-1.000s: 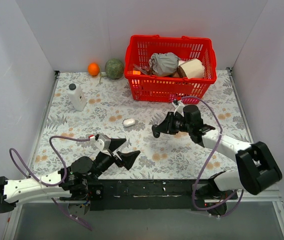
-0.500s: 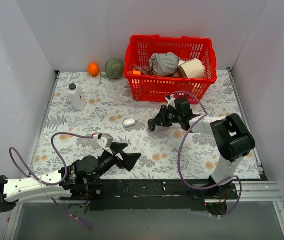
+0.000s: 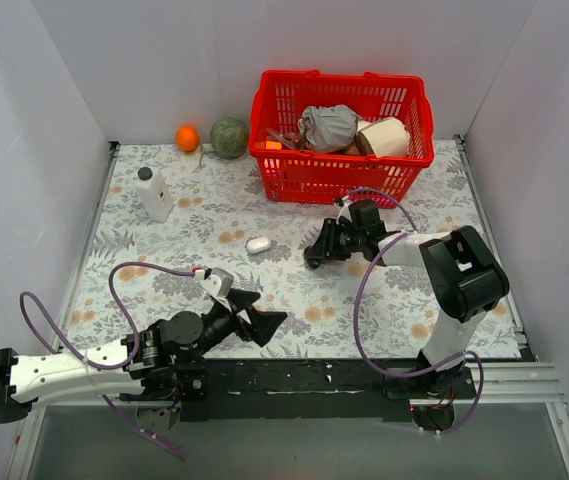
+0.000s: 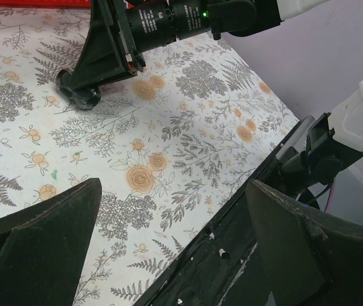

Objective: Insert the wireless bluetooth earbuds into the charging case

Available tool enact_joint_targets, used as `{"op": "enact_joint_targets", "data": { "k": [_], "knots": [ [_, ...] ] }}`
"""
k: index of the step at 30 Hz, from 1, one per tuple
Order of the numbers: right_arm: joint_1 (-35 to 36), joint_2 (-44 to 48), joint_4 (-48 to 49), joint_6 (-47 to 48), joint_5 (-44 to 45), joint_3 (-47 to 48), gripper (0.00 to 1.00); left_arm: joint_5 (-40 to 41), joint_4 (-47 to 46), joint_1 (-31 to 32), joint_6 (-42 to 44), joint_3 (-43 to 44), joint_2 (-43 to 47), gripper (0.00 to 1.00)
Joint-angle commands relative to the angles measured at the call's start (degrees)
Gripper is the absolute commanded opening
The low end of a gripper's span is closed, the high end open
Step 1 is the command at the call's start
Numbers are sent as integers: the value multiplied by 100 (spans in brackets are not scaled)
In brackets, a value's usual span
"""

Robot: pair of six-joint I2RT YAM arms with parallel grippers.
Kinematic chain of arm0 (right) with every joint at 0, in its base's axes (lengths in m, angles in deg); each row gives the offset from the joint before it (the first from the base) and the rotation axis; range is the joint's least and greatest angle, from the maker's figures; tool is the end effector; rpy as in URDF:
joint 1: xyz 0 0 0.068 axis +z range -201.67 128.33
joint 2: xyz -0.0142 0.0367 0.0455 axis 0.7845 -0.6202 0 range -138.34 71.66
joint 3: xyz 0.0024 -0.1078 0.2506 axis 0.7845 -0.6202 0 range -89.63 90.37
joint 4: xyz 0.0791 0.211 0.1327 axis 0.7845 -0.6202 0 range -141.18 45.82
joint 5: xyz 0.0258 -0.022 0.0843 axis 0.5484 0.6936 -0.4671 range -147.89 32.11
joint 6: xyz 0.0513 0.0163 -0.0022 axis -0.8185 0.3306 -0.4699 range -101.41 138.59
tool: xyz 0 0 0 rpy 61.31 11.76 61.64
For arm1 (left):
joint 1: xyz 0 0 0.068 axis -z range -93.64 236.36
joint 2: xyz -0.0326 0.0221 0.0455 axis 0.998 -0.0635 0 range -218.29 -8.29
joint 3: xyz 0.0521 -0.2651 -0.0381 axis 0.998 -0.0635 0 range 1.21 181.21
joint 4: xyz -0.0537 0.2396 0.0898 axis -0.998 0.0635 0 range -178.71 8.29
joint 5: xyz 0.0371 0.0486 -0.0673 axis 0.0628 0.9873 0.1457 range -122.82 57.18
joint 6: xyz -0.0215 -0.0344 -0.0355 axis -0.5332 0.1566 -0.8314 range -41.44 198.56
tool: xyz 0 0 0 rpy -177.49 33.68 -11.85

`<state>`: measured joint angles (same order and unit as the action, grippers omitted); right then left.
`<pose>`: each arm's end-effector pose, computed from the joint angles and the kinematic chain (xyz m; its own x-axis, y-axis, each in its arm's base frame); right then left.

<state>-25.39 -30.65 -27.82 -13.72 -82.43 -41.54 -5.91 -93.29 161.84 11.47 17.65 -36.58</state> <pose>0.3092 0.1692 0.1425 -0.8375 0.1288 -0.5310 -0.2947 0.7119 0.6375 0.0518 -0.1358 0.2337 -0.7037 -0.5587 -0.4389 0.2630 0.3690 -0.8915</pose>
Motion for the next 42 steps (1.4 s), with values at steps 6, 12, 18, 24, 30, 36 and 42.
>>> {"op": "enact_joint_targets", "data": {
  "k": [6, 12, 18, 24, 30, 36, 42],
  "knots": [
    [-97, 824, -740, 410, 898, -406, 51, -90, -113, 2, 82, 8, -27, 98],
    [280, 2132, -1256, 656, 1486, -407, 51, 523, 341, 2, -522, 95, -141, 98],
    [2279, 3285, -1801, 1376, 3267, -301, 49, 1360, 1676, 2, -1622, 903, -1017, 98],
    [3724, 3856, -2515, 1289, 5519, -432, 47, 2323, 3055, 2, -3140, 2226, -2755, 98],
    [4278, 4394, -2172, 1289, 6152, -898, 47, 2442, 5087, 2, -4110, 3750, -4665, 98],
    [4535, 4253, -2893, 1043, 6734, -626, 47, 1975, 4345, 98, -4084, 3938, -4511, 98],
    [4535, 5060, -2366, 1052, 6409, -1258, 48, 2046, 4069, 98, -4171, 3330, -3736, 98]
  ]
}}
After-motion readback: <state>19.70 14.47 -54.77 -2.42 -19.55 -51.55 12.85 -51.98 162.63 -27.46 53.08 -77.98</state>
